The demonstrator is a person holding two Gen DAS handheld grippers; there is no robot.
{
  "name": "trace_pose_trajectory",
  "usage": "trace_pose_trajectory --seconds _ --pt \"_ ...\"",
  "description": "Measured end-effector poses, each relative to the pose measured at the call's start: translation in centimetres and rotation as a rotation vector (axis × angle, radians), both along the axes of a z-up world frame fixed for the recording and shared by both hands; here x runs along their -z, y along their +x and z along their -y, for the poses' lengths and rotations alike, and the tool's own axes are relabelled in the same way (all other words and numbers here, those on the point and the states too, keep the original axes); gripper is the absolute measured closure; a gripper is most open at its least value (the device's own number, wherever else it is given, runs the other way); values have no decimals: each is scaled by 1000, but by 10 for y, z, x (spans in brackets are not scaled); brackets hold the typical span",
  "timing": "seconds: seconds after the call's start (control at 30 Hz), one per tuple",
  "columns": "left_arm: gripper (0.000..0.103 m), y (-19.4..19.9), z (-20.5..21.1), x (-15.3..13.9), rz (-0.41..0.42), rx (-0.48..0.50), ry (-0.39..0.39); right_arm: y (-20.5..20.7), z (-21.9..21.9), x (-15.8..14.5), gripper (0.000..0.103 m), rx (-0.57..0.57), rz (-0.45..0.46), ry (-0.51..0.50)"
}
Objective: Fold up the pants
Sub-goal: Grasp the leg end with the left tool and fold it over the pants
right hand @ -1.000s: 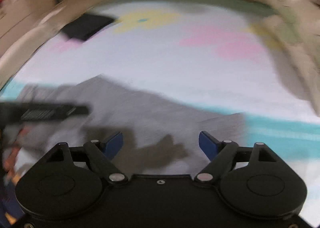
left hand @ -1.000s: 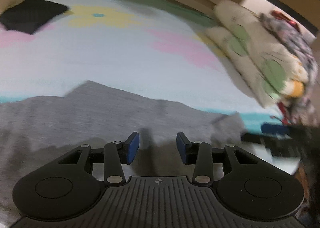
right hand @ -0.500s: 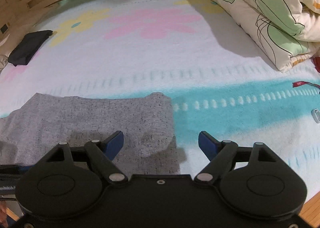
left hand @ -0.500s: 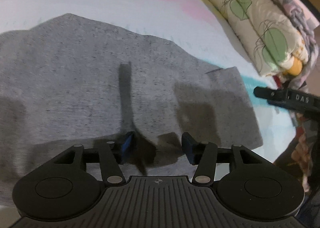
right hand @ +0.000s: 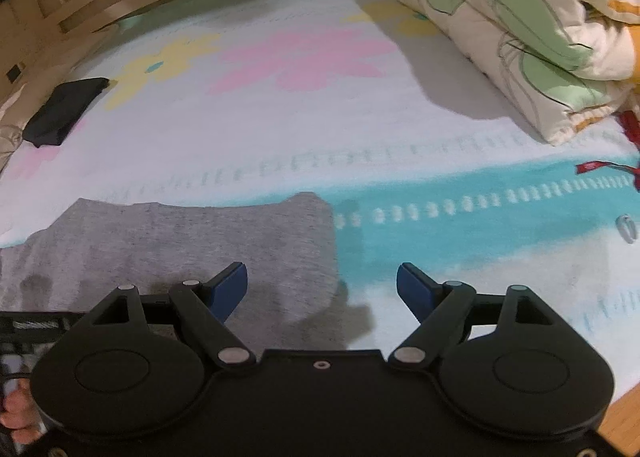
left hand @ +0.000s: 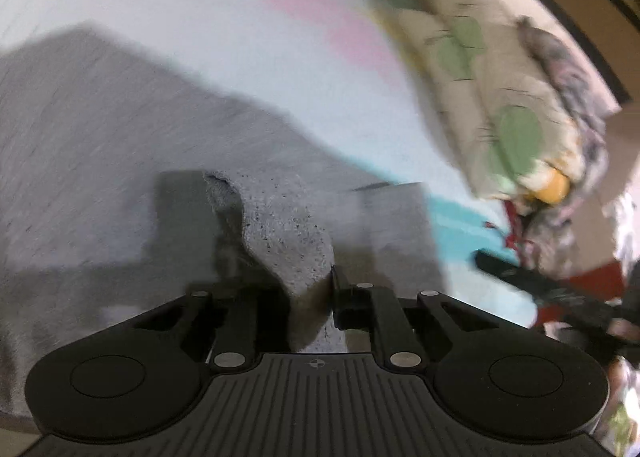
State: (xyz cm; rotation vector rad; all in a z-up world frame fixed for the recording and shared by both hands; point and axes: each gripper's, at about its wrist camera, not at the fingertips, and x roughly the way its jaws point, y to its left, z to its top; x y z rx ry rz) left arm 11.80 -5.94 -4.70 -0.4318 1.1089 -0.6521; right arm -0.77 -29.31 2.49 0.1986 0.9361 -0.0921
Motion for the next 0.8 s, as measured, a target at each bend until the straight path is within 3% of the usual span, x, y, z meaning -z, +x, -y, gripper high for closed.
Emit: trace_pose_trajectory --seconds 0.23,0.37,0.6,0.8 --pt "88 6 47 -82 124 84 -78 -31 28 6 19 15 -1 -54" --pt "88 15 82 -112 161 112 -59 -51 36 0 19 -22 36 -40" --pt "88 16 122 -135 148 144 -26 -68 33 -14 11 -135 115 -7" --pt "88 13 149 -141 157 176 24 -73 18 -14 9 -221 136 -45"
